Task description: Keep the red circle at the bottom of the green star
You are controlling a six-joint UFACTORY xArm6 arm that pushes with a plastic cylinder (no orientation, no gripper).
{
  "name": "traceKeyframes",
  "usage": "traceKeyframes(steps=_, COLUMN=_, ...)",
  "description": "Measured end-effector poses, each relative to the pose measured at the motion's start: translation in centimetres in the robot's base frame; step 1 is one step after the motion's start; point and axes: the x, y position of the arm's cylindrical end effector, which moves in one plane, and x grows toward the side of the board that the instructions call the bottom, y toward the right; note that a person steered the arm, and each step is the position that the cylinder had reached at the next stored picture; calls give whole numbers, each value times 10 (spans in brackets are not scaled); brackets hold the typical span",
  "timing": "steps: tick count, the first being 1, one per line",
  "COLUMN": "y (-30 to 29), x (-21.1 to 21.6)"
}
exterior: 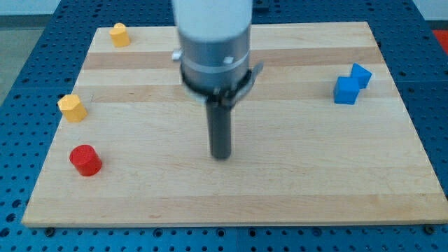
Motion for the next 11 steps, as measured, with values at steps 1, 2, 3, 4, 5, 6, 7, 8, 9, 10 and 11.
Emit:
traceKeyframes(steps=1, y=-82, x=58)
traceKeyframes(steps=2, y=-200, x=52)
traceKeyframes(steps=3, y=-273, x=14)
traceKeyframes(steps=4, y=-248, x=-10)
traceKeyframes(steps=5, y=-177, x=-10)
traceKeyframes(steps=6, y=-112, x=-14)
traceKeyframes(steps=7, y=-57, x=-26)
traceKeyframes(steps=8, y=-52, x=-70)
traceKeyframes(steps=9, y=-88, x=-112)
traceKeyframes(steps=10, y=-71, x=-129)
traceKeyframes(steps=11, y=-70, x=-109)
